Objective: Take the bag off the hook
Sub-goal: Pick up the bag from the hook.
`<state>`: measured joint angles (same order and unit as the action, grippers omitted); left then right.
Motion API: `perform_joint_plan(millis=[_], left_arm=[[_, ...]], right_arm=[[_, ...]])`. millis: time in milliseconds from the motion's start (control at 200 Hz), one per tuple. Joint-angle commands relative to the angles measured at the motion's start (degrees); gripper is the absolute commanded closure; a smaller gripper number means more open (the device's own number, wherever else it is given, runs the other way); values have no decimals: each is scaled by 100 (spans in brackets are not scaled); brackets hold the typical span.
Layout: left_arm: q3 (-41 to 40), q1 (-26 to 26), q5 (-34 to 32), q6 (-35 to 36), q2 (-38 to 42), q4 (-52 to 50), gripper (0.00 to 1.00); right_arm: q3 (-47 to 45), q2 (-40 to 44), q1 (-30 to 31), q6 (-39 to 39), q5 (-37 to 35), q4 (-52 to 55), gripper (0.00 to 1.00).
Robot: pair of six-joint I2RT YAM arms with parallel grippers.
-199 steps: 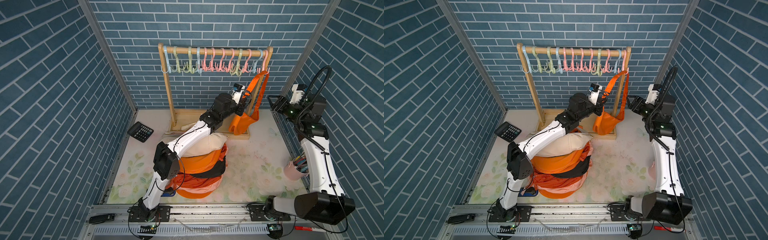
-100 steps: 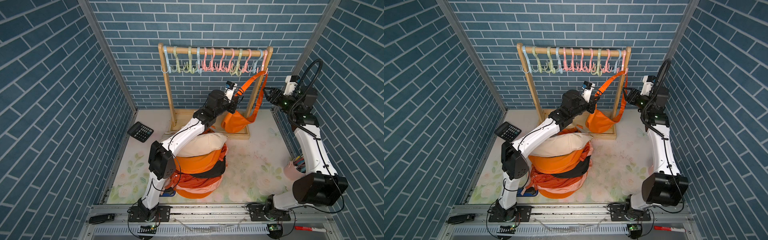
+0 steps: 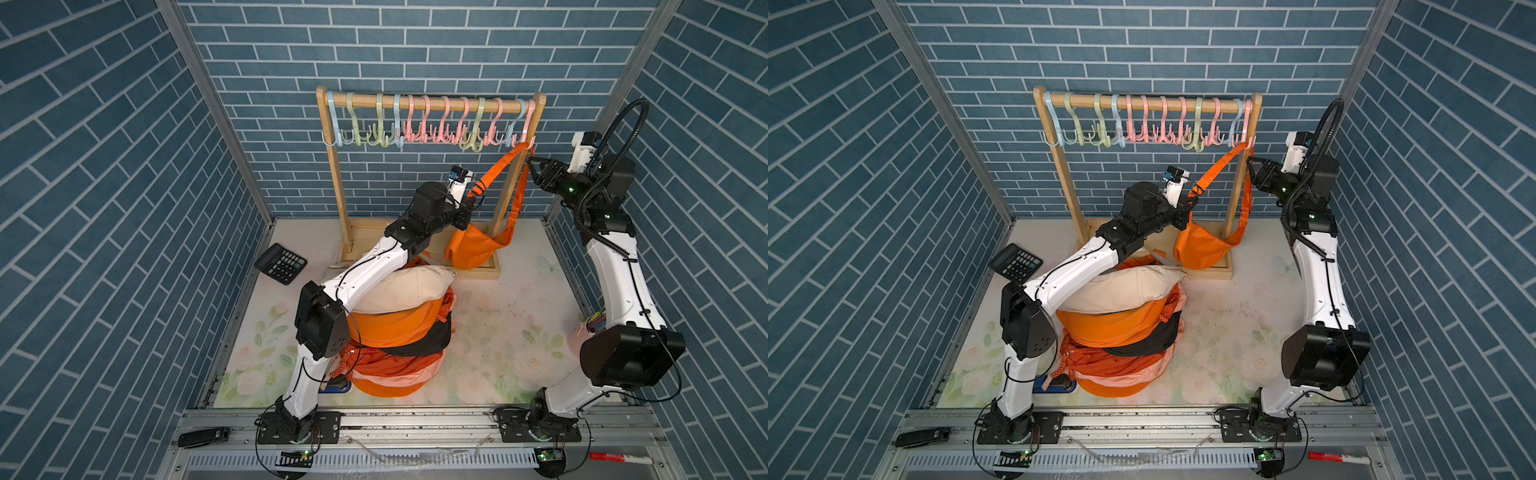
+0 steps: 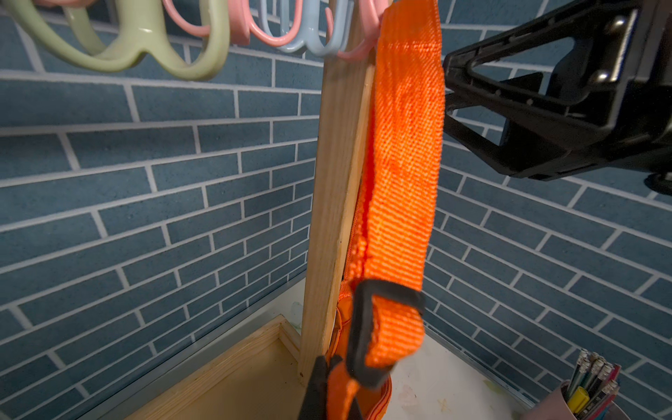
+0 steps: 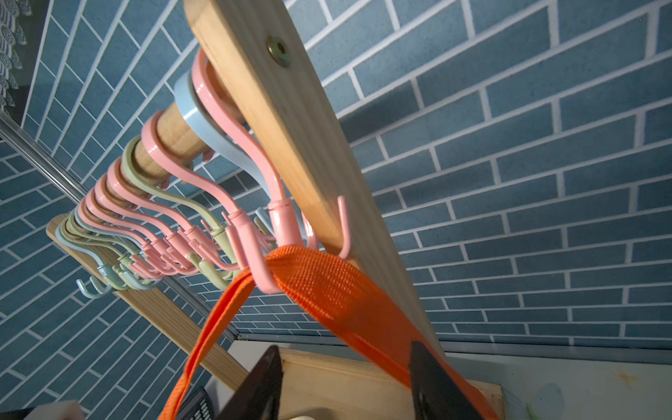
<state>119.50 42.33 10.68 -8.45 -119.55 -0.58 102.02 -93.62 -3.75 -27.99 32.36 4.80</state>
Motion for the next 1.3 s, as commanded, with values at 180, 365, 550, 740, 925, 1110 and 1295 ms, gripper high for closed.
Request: perform_joint_plan(millis=[180, 365, 550, 740, 925, 1110, 1295], left_arm=[[-36, -124, 163, -118, 109, 95, 100], [38, -171, 181, -117, 30, 58, 100], [221, -216, 233, -157, -90, 6, 100], [327, -216, 268, -185, -180, -26, 100], [386, -214, 273, -204, -183, -12, 100], [628, -216, 346, -260, -260, -49, 100], [944, -216, 380, -260, -381, -171, 100]], right_arm=[[556, -468, 109, 279, -97, 237, 52], [820, -669, 146, 281, -125, 304, 65], [898, -712, 181, 338, -124, 390, 96], [897, -670, 204, 385, -236, 465, 100], [986, -592, 209, 496, -303, 638, 100], [1212, -578, 241, 529, -292, 857, 100], [1620, -638, 313, 578, -309, 1167, 100]])
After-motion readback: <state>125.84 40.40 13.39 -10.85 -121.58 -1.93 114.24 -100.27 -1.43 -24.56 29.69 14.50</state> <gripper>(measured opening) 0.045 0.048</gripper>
